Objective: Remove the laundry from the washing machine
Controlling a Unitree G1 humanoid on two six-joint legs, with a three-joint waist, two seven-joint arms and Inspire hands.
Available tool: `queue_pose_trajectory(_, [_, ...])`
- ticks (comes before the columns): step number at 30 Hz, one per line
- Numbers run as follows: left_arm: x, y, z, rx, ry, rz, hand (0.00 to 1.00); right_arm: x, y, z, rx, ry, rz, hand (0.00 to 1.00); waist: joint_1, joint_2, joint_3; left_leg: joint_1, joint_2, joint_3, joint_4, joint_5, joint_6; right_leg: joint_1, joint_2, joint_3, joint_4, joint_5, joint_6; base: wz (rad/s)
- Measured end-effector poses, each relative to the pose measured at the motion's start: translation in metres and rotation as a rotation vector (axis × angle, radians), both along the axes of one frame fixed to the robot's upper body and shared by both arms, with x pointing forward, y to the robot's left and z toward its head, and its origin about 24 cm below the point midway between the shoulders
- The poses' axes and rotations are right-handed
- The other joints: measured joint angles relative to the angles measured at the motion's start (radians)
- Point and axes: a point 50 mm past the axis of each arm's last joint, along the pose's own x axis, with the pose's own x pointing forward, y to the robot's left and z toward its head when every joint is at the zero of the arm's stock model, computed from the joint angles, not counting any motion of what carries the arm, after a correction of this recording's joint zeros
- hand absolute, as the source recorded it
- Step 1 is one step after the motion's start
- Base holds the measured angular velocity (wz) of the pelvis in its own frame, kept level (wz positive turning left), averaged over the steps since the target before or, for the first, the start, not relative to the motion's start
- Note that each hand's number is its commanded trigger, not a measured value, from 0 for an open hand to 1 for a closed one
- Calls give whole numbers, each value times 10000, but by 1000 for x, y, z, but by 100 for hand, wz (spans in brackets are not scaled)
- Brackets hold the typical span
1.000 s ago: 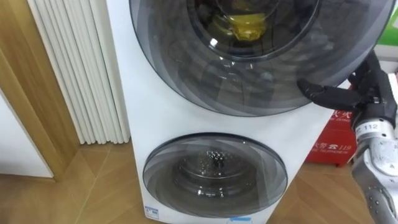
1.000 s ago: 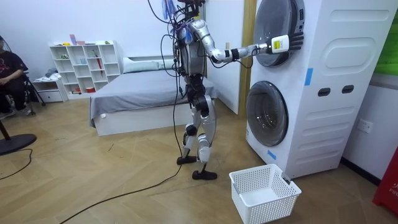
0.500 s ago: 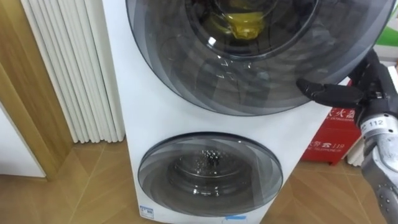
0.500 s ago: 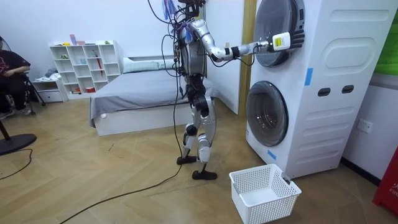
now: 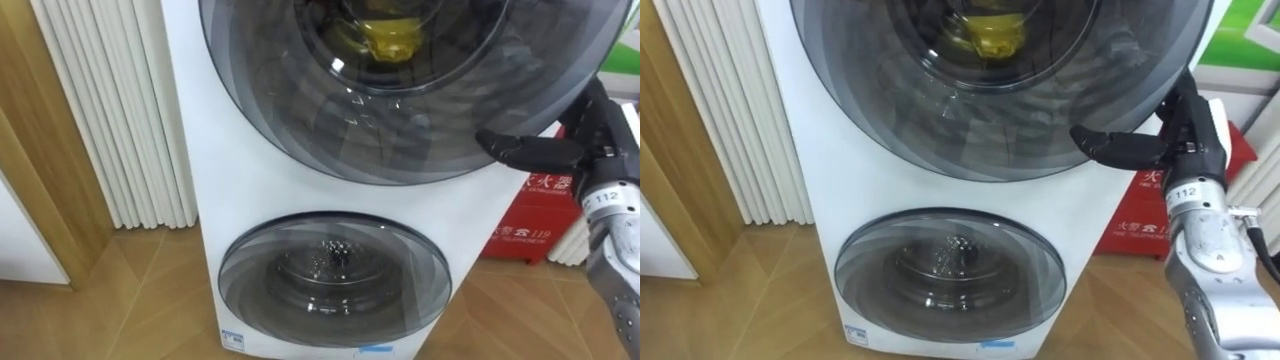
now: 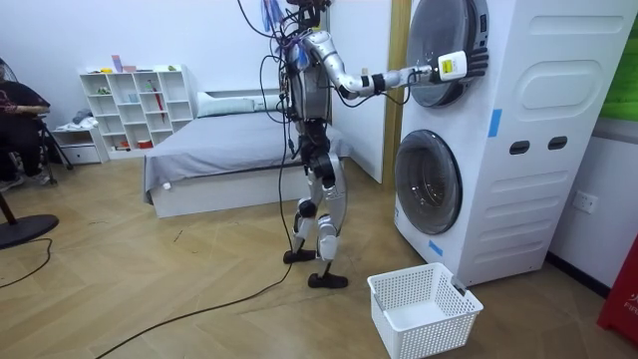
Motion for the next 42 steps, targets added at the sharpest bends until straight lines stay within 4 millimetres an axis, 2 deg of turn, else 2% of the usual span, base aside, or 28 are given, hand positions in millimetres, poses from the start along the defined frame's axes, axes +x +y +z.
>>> queue_pose_trajectory(6, [2,2,1,51,53,-284,0,-8,16,1,-176,-84,612,0,-42,102,-33,59,101,188,-60,-1,-5,-23,151,142,-63,47,-83,-13])
queue_pose_trajectory(10, [3,-2,0,-10,142,-745,0,-26,29,-2,30,-356,1098,0,-74,178,-48,142,171,310,-44,15,-32,7,236,193,-68,31,-178,-11])
queue_pose_trajectory(13, [4,-4,0,1,28,-818,0,-40,39,-9,385,-563,1406,0,-171,221,-43,195,236,300,-33,16,-35,179,298,107,-262,55,-234,0])
queue_pose_trajectory(17, [7,-9,-1,-35,-26,-1139,0,-58,49,-16,665,-740,1979,0,-326,349,-79,231,307,449,43,16,-42,293,358,104,-389,88,-284,2])
queue_pose_trajectory(20, [12,-15,-3,-137,-114,-1374,0,-72,60,-26,801,-739,2635,0,-389,522,-92,265,320,442,12,33,-70,320,378,149,-356,107,-319,-3])
queue_pose_trajectory(23, [14,-16,-3,-145,-162,-1454,0,-81,66,-40,917,-181,3139,0,-466,534,-89,243,326,446,11,55,-106,268,373,154,-295,97,-337,1])
queue_pose_trajectory(25, [15,-19,-4,-127,-168,-1616,0,-84,74,-47,996,170,3611,0,-587,536,-89,207,313,463,15,54,-108,128,347,173,-183,36,-344,-4])
queue_pose_trajectory(29, [14,-22,-5,-207,-146,-1739,0,-92,89,-59,1339,653,4530,0,-609,554,-81,63,316,649,129,60,-119,-63,333,260,-54,72,-392,-8])
queue_pose_trajectory(36, [14,-27,-7,-385,-130,-1924,0,-99,104,-67,1409,1088,5945,0,-655,639,-71,38,310,750,159,64,-130,-170,342,385,50,114,-404,-4])
queue_pose_trajectory(42, [13,-30,-9,-515,-65,-2100,0,-104,117,-71,1374,1345,7193,0,-643,684,-82,6,306,749,173,50,-265,-279,338,434,166,144,-385,1])
